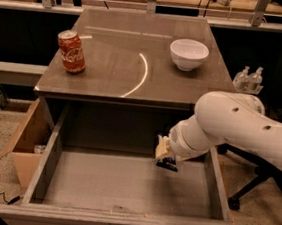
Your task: Pick rxbar blueberry from top drawer and place on counter
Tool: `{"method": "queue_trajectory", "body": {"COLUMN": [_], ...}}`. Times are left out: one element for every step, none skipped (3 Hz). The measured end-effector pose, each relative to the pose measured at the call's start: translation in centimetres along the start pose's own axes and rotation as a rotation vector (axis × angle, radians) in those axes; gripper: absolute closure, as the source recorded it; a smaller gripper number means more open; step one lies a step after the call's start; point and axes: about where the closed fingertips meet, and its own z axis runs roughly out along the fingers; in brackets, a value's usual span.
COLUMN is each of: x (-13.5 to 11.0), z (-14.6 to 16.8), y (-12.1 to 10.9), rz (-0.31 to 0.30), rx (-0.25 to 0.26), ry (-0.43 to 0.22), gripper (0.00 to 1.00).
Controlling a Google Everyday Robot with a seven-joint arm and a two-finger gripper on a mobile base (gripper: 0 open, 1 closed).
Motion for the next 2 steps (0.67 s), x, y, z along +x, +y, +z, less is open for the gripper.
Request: {"method": "queue_trajectory", "body": {"x": [-0.1,-1.9], "z": [-4.4,-9.6], "y": [-2.9,-4.2], "rz": [-0.023,-0.052], "rx": [0.064,0.134], "ry": [-0.033,-0.097], "gripper": [1.0,1.0]}}
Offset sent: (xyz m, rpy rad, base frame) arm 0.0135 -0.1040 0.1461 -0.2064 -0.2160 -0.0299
